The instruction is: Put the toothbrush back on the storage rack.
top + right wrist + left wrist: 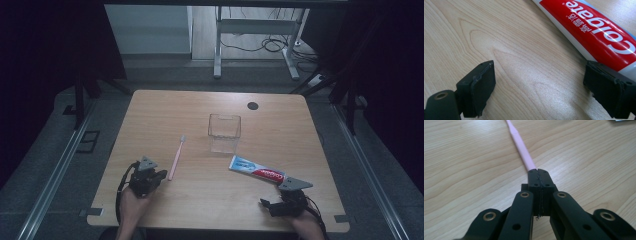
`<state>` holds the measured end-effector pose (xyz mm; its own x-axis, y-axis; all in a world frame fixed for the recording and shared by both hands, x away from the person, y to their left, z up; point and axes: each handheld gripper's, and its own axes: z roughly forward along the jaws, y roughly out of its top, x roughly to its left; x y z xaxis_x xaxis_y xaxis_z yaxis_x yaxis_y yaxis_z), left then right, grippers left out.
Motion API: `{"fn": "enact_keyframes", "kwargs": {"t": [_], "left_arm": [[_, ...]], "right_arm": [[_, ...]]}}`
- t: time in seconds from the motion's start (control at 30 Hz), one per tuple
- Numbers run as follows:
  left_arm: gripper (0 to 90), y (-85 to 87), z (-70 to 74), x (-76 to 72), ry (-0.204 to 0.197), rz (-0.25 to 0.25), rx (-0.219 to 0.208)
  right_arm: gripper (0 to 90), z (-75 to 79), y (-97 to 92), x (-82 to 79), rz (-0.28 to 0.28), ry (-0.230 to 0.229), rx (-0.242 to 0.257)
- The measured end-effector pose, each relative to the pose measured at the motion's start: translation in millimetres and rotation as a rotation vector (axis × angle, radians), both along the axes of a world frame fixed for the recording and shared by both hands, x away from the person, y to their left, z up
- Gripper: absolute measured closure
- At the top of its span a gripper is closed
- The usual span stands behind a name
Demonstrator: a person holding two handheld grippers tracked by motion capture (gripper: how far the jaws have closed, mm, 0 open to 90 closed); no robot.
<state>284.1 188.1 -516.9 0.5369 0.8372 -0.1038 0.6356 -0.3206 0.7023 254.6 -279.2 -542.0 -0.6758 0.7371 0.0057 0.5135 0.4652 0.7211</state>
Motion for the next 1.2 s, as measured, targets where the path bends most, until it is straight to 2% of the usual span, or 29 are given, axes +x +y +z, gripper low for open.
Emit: {"fn": "enact_keyframes", "kwargs": {"t": [0.33, 0.53, 0.9, 1.2], "left_arm": [[89.4, -22.6, -4.5, 4.3, 0.016, -0.063, 0.012], [89.3, -28.8, -10.2, 6.7, 0.037, -0.069, 0.035], [88.1, -18.3, -11.4, 9.4, 0.07, -0.056, 0.052], [87.0, 1.9, -8.5, 11.2, 0.081, -0.027, 0.062]], "right_arm": [[10.4, 0.1, -0.1, 0.0, 0.001, 0.001, -0.001], [10.4, 0.0, -0.1, 0.0, 0.001, 0.001, -0.001], [10.4, 0.0, -0.1, 0.0, 0.001, 0.0, -0.001], [10.5, 0.0, 0.0, 0.0, 0.002, 0.0, -0.001]]}}
